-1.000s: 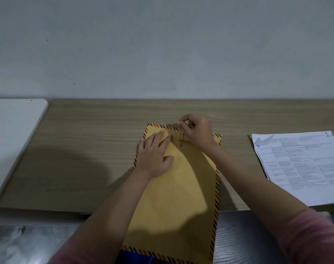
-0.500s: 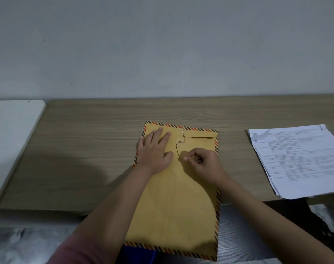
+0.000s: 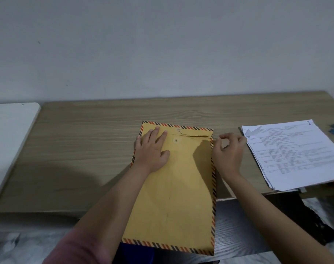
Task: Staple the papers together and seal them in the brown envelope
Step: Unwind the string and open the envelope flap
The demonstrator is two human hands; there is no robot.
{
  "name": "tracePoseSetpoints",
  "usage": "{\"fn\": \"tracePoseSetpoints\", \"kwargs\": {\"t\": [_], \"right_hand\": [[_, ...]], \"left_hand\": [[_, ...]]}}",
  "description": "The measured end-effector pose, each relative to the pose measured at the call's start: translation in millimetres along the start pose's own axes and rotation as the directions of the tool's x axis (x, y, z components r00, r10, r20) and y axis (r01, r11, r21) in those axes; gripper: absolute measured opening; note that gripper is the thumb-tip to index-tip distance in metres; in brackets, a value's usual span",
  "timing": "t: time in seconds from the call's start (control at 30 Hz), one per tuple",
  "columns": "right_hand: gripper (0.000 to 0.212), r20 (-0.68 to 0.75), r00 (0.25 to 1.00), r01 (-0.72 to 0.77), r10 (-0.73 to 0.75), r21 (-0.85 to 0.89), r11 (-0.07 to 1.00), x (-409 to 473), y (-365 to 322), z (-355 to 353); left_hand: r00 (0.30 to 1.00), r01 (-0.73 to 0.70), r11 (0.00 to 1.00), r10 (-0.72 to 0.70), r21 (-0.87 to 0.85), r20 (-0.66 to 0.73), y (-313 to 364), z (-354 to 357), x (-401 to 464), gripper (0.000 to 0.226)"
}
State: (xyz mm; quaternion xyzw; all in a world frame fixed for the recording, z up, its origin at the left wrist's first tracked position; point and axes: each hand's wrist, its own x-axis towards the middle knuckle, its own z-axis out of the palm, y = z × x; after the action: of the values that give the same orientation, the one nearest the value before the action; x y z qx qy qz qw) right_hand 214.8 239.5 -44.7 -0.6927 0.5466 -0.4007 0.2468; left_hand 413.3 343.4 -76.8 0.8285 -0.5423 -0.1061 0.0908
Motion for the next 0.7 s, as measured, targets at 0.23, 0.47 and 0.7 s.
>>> {"fn": "tracePoseSetpoints", "kwargs": {"t": [0.23,0.47,0.7], "right_hand": [[0.036,0.43,0.832,0.457,-0.35,-0.174,0.872,-1,-5,21],[0.036,0.486,0.836,0.343,-0.253,-0.103,0.934,-1,6,25],[0.025,0.461,0.849,0.368,-0.258,-0.165,0.915,-12,7,17]], "left_hand": [[0.954,-0.26,0.96,0.239,0.101,0.182,-16,-15,0,0.075],[0.993,-0.112,0.977,0.116,0.181,-0.013,-10,-24,-8,0.048],[0.995,0.077,0.996,-0.075,-0.033,0.061,23,0,-9,0.069]]}}
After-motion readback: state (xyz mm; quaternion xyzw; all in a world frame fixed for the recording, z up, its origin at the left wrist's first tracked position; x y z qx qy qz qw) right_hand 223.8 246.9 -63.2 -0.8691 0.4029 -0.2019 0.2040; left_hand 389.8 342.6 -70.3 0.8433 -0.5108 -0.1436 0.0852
